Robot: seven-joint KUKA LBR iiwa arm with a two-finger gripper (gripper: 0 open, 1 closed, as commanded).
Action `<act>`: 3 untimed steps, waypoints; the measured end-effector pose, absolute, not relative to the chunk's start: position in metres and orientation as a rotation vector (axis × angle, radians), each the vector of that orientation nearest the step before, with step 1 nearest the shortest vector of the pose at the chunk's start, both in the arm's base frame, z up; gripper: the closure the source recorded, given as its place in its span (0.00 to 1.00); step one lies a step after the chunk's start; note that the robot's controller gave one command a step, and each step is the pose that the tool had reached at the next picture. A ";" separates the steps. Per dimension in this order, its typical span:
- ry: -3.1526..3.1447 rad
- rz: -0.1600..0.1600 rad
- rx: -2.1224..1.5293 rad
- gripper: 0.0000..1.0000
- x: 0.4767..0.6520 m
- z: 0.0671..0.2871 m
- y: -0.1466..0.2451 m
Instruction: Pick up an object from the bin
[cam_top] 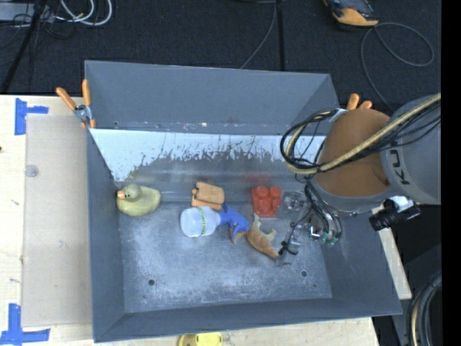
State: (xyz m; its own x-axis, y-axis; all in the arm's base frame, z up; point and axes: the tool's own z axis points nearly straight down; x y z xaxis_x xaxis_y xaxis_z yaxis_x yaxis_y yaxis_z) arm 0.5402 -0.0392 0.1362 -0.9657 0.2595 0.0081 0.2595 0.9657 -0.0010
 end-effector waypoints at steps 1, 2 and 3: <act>-3.111 0.000 -0.400 0.00 0.540 0.129 -0.041; -3.077 0.000 -0.596 0.00 0.534 0.073 -0.038; -3.088 0.002 -0.557 1.00 0.534 0.055 -0.037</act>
Offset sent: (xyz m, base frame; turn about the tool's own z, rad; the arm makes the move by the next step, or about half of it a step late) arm -0.0079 0.0014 -0.0662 0.1208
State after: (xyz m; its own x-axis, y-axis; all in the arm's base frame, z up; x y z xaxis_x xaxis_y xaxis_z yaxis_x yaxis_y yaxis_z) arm 0.5342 -0.0368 0.0548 -0.9369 0.3495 0.0039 0.3495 0.9369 -0.0019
